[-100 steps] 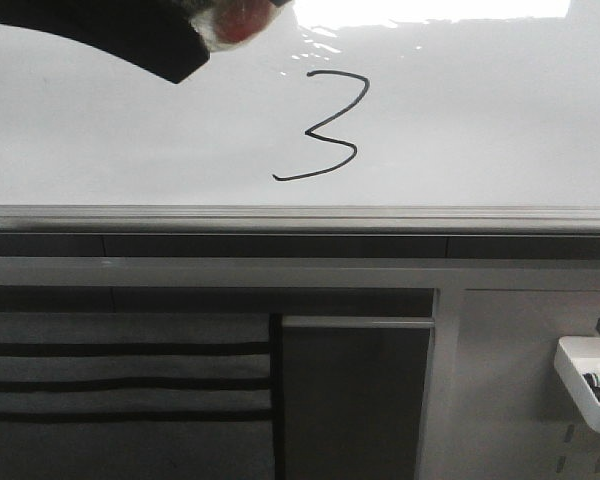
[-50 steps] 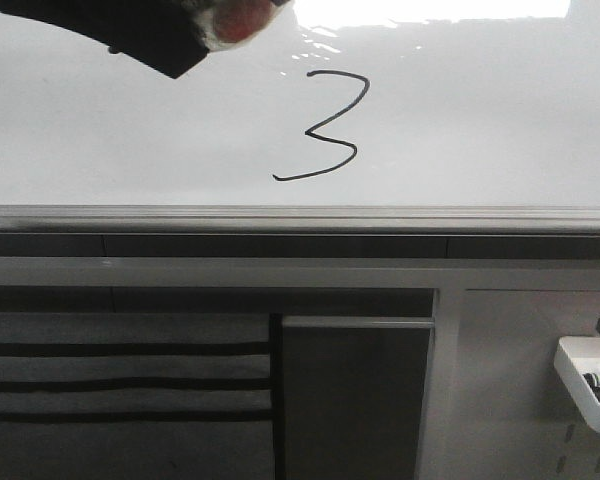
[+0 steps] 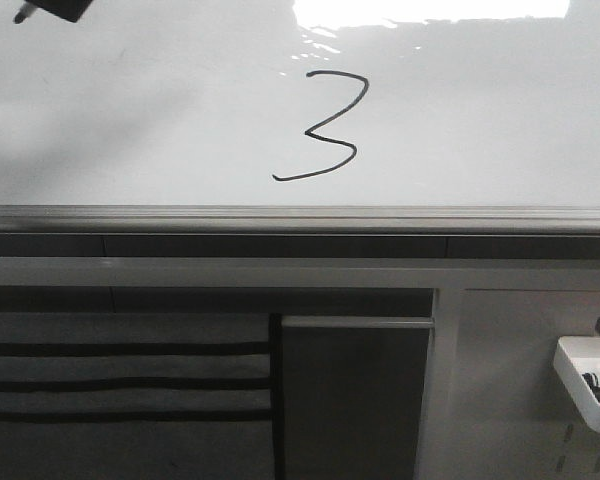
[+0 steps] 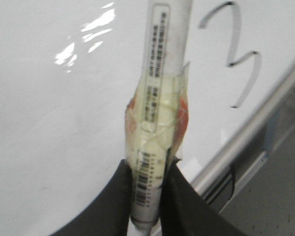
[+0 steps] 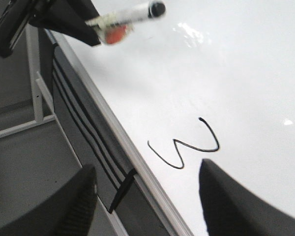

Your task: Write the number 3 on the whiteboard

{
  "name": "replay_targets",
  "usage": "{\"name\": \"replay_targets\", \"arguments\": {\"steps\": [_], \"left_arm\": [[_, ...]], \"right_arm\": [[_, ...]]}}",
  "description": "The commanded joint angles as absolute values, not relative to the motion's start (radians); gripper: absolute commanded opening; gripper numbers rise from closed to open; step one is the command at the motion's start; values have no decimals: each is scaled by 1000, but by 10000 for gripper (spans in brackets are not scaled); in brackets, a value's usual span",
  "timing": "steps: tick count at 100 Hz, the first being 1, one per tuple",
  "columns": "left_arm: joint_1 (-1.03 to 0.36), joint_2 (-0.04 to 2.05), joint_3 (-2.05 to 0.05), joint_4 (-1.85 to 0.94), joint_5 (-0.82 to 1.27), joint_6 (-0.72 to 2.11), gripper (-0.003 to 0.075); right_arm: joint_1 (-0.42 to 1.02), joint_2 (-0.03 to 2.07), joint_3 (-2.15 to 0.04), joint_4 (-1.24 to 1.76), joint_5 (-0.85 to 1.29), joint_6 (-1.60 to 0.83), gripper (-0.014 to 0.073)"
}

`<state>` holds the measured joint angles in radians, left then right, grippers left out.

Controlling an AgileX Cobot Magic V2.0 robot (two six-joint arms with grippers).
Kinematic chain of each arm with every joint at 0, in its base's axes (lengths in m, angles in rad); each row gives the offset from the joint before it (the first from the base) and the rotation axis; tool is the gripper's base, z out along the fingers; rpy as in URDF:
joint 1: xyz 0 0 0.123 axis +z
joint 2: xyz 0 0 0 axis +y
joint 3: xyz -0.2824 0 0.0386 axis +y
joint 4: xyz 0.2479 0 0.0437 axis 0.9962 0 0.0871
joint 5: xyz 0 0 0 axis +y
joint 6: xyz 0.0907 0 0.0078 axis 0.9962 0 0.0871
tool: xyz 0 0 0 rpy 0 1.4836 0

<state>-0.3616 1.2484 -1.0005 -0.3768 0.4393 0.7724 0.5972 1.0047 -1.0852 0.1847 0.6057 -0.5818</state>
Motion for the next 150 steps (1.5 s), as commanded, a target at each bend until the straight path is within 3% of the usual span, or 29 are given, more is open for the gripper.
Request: {"name": "replay_targets", "arguments": {"steps": [1,32,64,74,86,94,110,133,150], "left_arm": [[-299,1268,-1036,-403,329,637,-18],[-235,1454,-1036,-541,167,617,-18],[-235,1469,-1036,-580,133,615,-6],[-235,1469,-1036,-580,136,615,85],[-235,1469,-1036,-580,136,615,280],[-235,1459,-1036,-575,144,615,354],[-235,1359,-1036,-522,223,615,359],[-235,1075,-1036,-416,489,615,358],[-235,841,-1036,-277,726,514,317]], "right_arm": [[570,969,-1112,196,582,-563,402],[570,974,-1087,198,642,-563,402],[570,974,-1078,198,645,-563,402],[570,974,-1078,198,645,-563,402],[570,974,-1078,198,647,-563,402],[570,974,-1078,198,682,-563,402],[543,930,-1080,186,770,-460,402],[460,834,-1080,-37,942,-29,400],[426,734,-1058,-97,1018,143,297]]}}
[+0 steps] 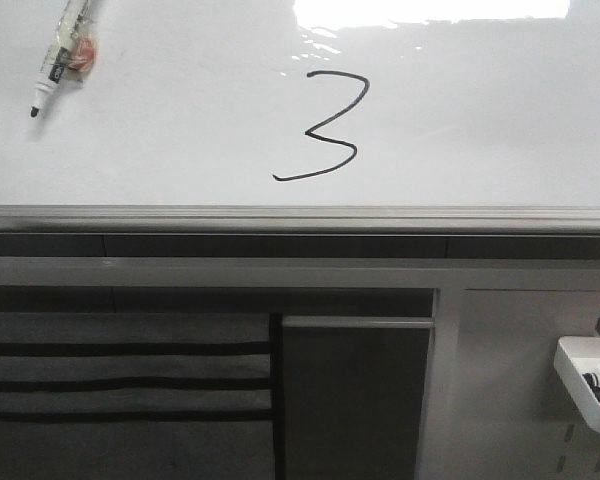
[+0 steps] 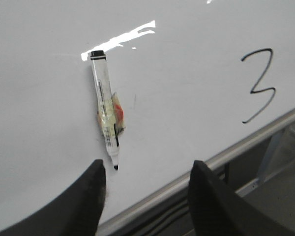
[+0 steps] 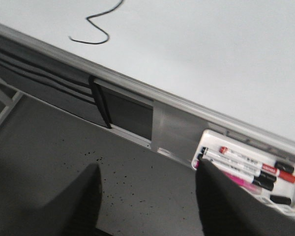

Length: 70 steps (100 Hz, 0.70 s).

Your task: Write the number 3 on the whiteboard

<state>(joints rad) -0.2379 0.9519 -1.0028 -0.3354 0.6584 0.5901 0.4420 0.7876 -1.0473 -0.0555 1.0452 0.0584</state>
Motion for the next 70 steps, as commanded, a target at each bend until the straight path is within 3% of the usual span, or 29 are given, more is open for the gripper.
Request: {"name": "replay_targets", "arguments": {"steps": [1,15,32,40,70], "left_arm": [[-235,823,-1034,-259,732,495,313],[-235,609,-951,-117,778,319,217],[-235,370,-769,-108,690,253,64],[-235,291,-683,-112,627,234,-16],[-235,208,-528,-173,491,81,-18]], "right_arm": [[428,723,-1051,-97,1016,147,286],[428,601,-953,-99,967,187,139],[428,458,-812,-99,867,187,-75],[428,405,-765,-99,816,187,-73],[428,366,-686,-101,788,187,-74]]}}
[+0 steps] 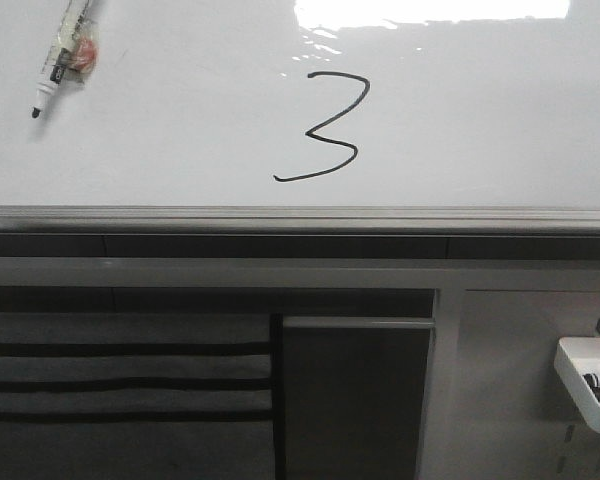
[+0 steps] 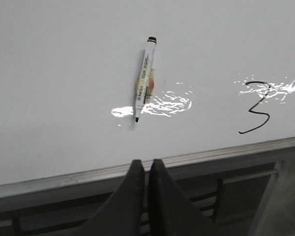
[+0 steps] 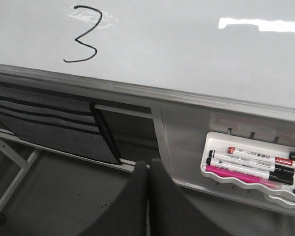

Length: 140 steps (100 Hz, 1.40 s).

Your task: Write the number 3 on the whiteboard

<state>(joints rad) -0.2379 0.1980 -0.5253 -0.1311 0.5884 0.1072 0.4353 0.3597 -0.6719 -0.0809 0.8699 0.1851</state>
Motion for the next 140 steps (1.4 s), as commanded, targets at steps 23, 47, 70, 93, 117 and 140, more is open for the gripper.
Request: {"name": "replay_targets", "arguments": {"steps": [23,47,70,93,117,140], "left_arm": [[-235,208,-460,-173,490,81,-18],[-228,165,-402,-146,471,81,-18],[-106,-10,-203,-102,219,81,-18],[-71,-37,11,-64,-97,83,-18],[-87,-37,9,-14,-74,83,-18],[-87,-37,9,-14,-59,83,-18]], "right_arm": [[428,366,-682,-101,791,187,-74],[428,366,-682,-101,791,187,-74],[428,366,-682,-101,791,187,-74],[428,366,-682,-101,791,187,-74],[428,366,-682,-101,791,187,-74],[428,366,-682,-101,791,187,-74]]}}
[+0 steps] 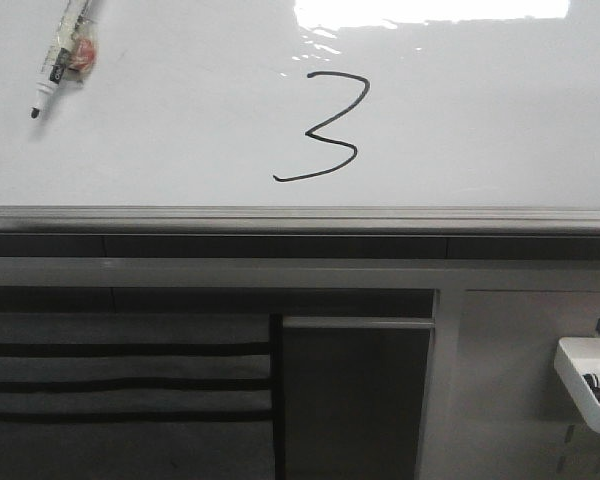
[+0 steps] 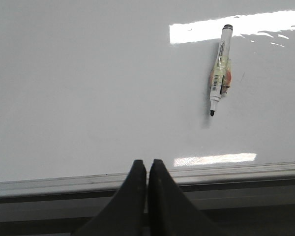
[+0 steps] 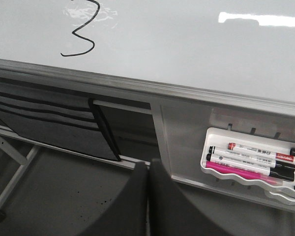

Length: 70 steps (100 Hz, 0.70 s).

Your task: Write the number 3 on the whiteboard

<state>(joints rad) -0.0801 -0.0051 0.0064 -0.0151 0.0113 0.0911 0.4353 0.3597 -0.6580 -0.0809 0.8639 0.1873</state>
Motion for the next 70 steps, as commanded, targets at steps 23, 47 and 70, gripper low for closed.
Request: {"name": "replay_targets", "arguments": {"steps": [23,47,70], "left_arm": [[-87,-37,9,-14,-59,83,-18],[-87,-37,9,-14,-59,83,-18],[-87,-37,9,-14,-59,83,-18]], "right_arm": [[428,366,-682,-101,791,187,-74],[428,366,-682,-101,791,187,-74],[344,296,-558,-112,624,184,-74]]}}
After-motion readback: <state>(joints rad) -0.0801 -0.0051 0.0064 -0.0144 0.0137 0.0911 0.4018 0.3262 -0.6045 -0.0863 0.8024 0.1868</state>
